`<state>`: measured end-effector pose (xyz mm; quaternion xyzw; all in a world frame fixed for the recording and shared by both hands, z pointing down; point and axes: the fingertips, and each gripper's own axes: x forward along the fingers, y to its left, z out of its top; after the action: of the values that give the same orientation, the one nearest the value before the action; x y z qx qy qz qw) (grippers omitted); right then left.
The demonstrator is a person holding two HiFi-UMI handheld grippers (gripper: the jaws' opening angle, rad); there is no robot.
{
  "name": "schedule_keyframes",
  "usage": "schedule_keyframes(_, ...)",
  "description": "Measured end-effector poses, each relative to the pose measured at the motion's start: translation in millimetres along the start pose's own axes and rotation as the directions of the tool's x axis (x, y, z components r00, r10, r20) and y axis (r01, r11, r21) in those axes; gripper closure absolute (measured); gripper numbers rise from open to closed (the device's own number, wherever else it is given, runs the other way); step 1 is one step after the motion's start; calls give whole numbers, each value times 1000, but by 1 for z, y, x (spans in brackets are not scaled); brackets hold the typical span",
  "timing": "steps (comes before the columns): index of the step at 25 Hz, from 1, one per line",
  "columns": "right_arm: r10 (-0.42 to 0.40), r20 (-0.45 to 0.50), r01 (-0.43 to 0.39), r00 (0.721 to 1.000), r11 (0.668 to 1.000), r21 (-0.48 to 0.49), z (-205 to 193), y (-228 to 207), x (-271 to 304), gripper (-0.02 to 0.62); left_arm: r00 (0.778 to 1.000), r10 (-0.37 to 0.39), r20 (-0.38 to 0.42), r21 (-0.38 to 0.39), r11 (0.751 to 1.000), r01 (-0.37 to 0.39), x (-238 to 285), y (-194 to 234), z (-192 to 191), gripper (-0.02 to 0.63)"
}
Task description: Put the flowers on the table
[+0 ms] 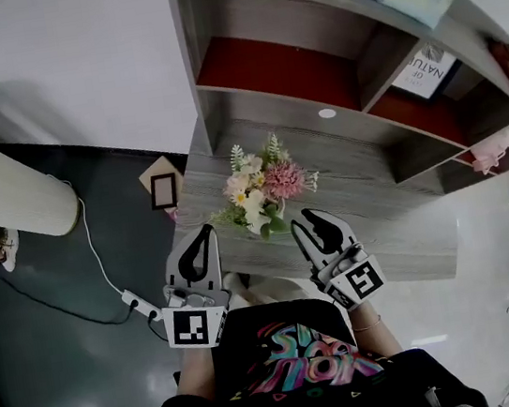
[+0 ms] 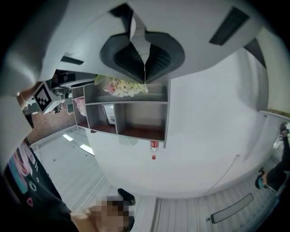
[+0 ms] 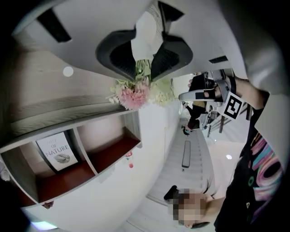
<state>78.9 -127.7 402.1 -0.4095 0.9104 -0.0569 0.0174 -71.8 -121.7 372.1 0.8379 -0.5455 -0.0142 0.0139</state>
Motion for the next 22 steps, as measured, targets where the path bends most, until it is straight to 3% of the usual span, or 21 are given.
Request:
schedule_keyframes(4, 27, 30, -25, 999, 998, -53, 40, 6, 1, 474, 1000, -14, 25, 41, 999, 13, 0, 2, 23, 580)
schedule_keyframes(10, 37, 62, -33, 997, 997, -68, 85, -1, 12, 543, 996, -50, 75, 85, 995, 44, 8, 2, 59, 580)
schedule_keyframes(15, 19, 51, -16, 998, 998, -57, 95, -10, 24, 577, 993, -59, 103, 20, 998, 57, 22, 3, 80, 580)
schedule_keyframes(22, 29, 21, -28, 999, 998, -53, 90, -15, 33, 578, 990, -91, 110, 14, 996, 90, 35, 1, 79, 580)
